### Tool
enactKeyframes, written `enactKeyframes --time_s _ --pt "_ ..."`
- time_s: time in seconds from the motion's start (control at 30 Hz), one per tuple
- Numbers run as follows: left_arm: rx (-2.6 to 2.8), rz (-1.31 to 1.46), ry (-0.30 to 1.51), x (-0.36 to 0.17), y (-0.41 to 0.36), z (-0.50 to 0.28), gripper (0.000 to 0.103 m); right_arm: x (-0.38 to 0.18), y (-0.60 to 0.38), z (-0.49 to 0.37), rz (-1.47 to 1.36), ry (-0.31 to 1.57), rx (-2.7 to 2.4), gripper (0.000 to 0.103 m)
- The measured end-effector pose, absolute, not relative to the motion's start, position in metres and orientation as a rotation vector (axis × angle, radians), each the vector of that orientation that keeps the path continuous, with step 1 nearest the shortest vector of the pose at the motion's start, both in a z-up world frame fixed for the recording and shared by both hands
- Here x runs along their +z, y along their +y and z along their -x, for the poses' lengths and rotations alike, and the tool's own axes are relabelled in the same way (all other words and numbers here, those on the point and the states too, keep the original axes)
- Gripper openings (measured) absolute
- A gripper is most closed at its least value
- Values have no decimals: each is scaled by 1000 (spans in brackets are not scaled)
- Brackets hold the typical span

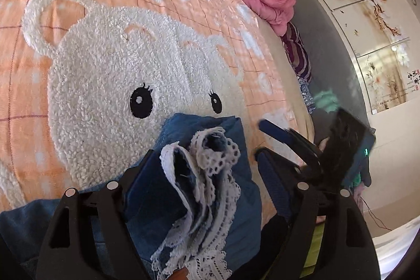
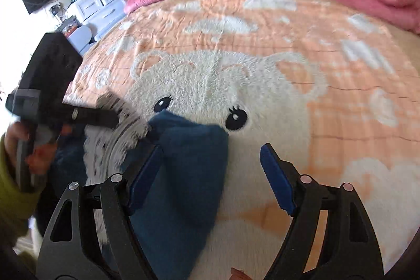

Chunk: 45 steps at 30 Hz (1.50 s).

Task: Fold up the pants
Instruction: 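Lift the lace hems with the left tool and fold them over toward the waistband, then lay the folded hems onto the pants and open the left tool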

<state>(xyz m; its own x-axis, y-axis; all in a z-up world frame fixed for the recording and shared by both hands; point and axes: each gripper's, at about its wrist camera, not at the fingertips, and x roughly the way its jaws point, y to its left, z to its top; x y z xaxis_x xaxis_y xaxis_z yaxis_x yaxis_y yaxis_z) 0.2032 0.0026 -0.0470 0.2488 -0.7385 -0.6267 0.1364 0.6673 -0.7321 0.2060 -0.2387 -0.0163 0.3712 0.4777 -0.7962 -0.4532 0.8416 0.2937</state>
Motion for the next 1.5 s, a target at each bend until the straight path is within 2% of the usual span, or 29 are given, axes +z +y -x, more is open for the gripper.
enactKeyframes --time_s 0.03,0.1,0.13,0.17,0.2,0.23,0.27,0.4,0.47,0.53,0.63,0.7,0.83,0.9,1.0,1.33,1.5 --pt "-658 614 1172 -48 2 -203 62 -22 -235 -214 -45 1053 620 70" --pt "-671 609 1156 -48 2 -204 40 -31 -231 -221 -66 1086 635 70" --pt "-683 606 1143 -47 1 -205 35 -37 -230 -226 -90 1112 653 69" --pt "-695 607 1123 -46 1 -204 25 -41 -231 -228 -115 1122 666 55" --pt "-705 610 1108 -43 -1 -205 23 -42 -231 -227 -136 1127 698 27" --pt "-741 612 1079 -39 -4 -205 23 -41 -232 -225 -150 1115 718 15" --pt "-768 609 1054 -35 -6 -204 23 -39 -234 -223 -161 1092 729 8" --pt "-828 532 938 -18 -11 -198 23 -28 -262 -217 -245 1007 669 8" --pt "-744 531 1004 -30 -8 -205 23 -29 -274 -217 -276 1003 638 8" --pt "-636 534 1088 -51 -2 -213 23 -35 -272 -219 -262 1022 608 9" --pt "-581 568 1131 -69 5 -216 24 -44 -259 -222 -217 1045 572 18" --pt "-568 573 1133 -72 8 -215 31 -46 -260 -219 -209 1039 553 40" --pt "-557 592 1095 -67 21 -207 40 -32 -273 -201 -241 985 522 49" --pt "-563 588 1061 -54 25 -196 55 -23 -277 -188 -241 952 515 59" --pt "-535 584 1016 -40 35 -169 58 -11 -280 -153 -234 909 522 69" --pt "-463 537 1037 -38 44 -58 58 -7 -265 -80 -128 908 512 77" --pt "-431 430 1058 -44 38 -32 58 -11 -249 -65 -21 923 505 82"
